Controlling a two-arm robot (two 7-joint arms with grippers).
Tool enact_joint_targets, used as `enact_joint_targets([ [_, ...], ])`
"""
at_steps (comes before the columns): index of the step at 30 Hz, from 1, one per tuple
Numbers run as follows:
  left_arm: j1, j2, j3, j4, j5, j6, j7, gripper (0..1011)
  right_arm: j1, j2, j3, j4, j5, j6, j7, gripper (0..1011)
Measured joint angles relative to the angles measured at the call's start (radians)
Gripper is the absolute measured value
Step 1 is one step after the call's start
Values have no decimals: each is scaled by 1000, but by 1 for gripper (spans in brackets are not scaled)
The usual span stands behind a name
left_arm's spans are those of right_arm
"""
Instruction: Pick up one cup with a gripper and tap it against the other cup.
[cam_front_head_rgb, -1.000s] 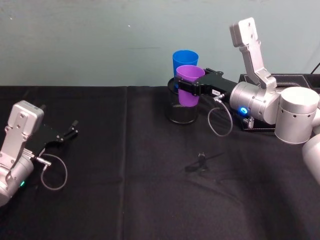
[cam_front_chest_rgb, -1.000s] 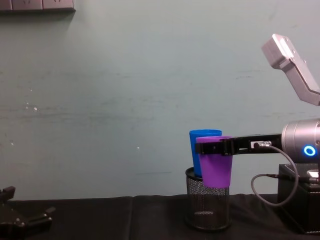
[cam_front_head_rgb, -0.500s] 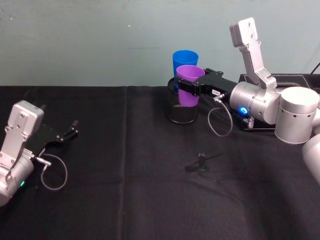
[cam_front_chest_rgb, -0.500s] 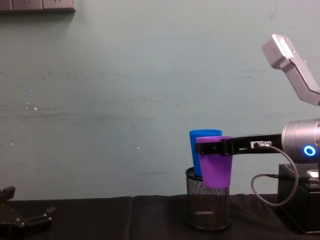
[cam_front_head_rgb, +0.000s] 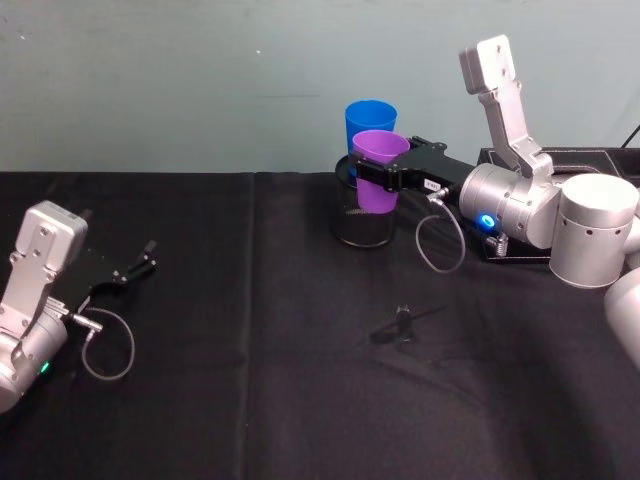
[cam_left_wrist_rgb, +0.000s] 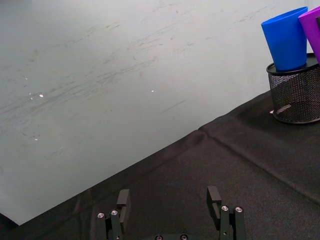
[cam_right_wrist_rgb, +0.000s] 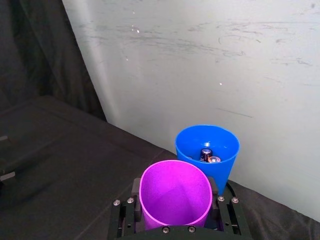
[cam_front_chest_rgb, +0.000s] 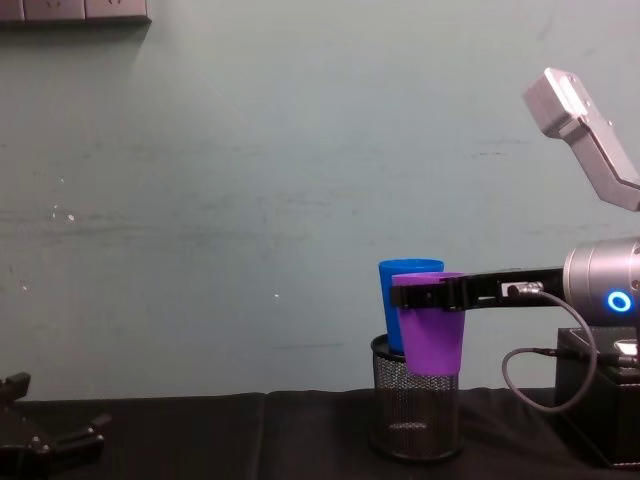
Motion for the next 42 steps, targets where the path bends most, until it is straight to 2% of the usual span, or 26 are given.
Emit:
enact_joint_targets([
  [42, 0, 0, 0, 0, 0, 0, 0, 1000, 0, 0, 0, 0, 0, 0, 0, 738],
])
